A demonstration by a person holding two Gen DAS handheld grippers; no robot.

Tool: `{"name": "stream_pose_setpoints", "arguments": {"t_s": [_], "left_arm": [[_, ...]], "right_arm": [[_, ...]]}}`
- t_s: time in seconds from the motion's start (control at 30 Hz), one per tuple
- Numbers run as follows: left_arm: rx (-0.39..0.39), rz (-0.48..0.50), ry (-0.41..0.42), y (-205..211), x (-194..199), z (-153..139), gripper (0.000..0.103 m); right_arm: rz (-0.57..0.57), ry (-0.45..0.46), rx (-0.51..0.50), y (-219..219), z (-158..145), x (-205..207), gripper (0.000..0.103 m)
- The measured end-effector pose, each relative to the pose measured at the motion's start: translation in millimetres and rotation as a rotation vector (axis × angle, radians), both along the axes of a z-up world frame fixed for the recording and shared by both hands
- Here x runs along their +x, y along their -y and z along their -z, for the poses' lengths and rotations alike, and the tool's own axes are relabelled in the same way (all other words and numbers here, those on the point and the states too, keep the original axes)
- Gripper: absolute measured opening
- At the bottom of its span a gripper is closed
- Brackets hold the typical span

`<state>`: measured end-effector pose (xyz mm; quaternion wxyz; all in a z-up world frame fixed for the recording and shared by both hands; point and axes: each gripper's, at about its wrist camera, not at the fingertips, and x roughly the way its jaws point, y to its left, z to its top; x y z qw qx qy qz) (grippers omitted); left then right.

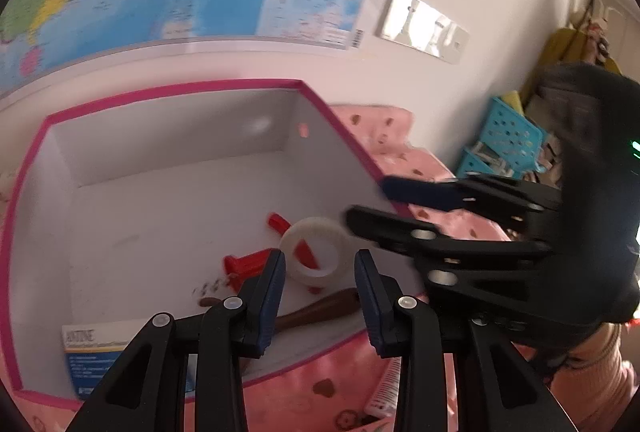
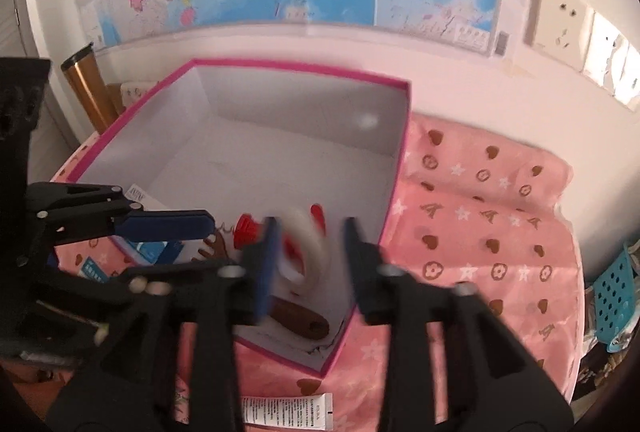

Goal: Organize rigid objects
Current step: 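Carry the tape roll with the right gripper into the magenta box and release, then move the right gripper to the white black-capped tube and grasp it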

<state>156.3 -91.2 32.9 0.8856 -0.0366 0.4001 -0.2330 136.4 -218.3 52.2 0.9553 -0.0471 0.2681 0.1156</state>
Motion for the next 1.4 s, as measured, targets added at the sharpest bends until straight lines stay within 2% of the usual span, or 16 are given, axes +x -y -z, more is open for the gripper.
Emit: {"name": "stream_pose_setpoints", "arguments": {"t_s": [0.27, 0.43, 0.6, 0.83, 1.03, 1.17, 1.3, 1.37, 1.4], "left_arm": [[0.006, -0.007, 0.103, -20.6, -34.1, -15.1, 0.035], [0.011, 0.062, 0.155, -20.4, -65.2, -20.7, 0.042], [0.025, 0.133, 0.119, -8.5, -77.2, -10.0, 0.043], [0.054, 0.181, 0.018, 7.1, -75.2, 23.7, 0.043], [0.049, 0.19, -0.044, 7.0, -74.4, 40.7, 0.043], [0.053, 0.169, -0.054, 2.3, -75.8, 43.2, 0.043], [0.054, 0.13, -0.045, -13.7, -80.2, 40.8, 0.043], [0.054, 0.101, -0.047, -24.8, -81.9, 41.5, 0.043], [0.052, 0.088, -0.049, -30.1, -82.9, 42.4, 0.043]], "right_arm": [[-0.016, 0.102, 0.095, 27.2, -6.1, -50.3, 0.044], [-0.048, 0.054, 0.153, 42.7, 13.3, -75.0, 0.044], [-0.043, -0.044, 0.198, 51.1, 49.0, -79.9, 0.044], [-0.036, -0.166, 0.271, 55.6, 94.2, -80.4, 0.044], [-0.089, -0.19, 0.28, 41.9, 105.8, -93.4, 0.044], [-0.113, -0.187, 0.282, 33.8, 105.5, -97.8, 0.044], [-0.124, -0.196, 0.356, 39.5, 104.9, -102.1, 0.044], [-0.177, -0.218, 0.444, 46.2, 106.2, -104.9, 0.049], [-0.201, -0.233, 0.477, 47.8, 107.2, -106.0, 0.059]]}}
